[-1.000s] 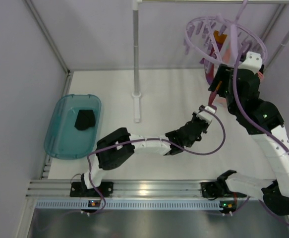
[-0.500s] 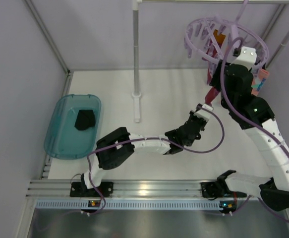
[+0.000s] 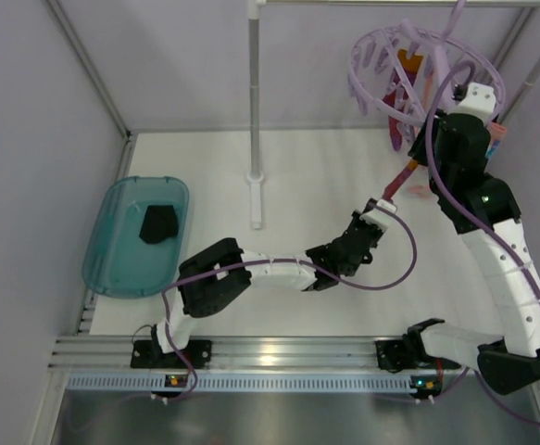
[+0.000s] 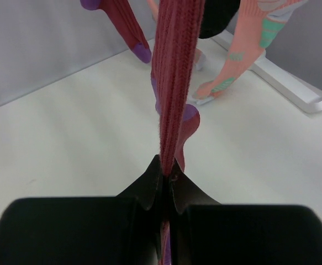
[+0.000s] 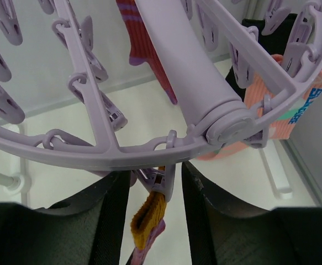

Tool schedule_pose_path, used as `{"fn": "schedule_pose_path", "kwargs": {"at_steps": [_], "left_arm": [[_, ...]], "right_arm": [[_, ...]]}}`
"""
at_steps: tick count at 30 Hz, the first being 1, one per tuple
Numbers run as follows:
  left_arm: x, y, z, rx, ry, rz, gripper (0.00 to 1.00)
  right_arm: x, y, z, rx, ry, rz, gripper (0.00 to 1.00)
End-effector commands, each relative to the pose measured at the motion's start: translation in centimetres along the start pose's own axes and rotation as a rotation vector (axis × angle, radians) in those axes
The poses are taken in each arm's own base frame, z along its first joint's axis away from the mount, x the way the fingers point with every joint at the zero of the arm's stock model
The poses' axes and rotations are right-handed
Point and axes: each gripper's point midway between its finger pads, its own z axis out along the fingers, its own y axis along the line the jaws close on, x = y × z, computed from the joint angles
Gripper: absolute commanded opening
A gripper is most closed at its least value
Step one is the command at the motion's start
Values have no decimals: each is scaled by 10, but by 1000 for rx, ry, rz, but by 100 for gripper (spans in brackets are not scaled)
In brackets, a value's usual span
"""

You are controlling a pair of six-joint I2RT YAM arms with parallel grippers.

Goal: Remove the socks clipped to the hanger

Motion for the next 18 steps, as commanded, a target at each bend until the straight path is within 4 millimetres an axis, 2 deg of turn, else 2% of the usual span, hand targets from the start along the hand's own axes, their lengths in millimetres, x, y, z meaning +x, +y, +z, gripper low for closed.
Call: {"fn": "schedule_pose_path", "kwargs": {"at_steps": [1,7,9,13,14,16,18], "left_arm": [[-51,4,-6,1,-101,-68,0],[-49,4,-5,-3,-99,-67,0],[-49,5,-5,-6,-98,-69,0],[-49,6,-5,-11,-98,-69,0],[-50,6,-6,-11,-99,-70,0],[-49,6,-5,-11,-97,-68,0],[-48,6,-6,-13,-95,-71,0]], "right_arm": [[-19,9,2,-53,-64,33,40],[-23,13,2,-75,-71,32,32],[-23,15,2,-79,-66,29,24],[-22,15,4,-73,-56,28,20],[-19,15,5,-68,-44,24,12],[-20,15,6,-69,-38,30,2],[-18,16,6,-70,-29,30,0]]}}
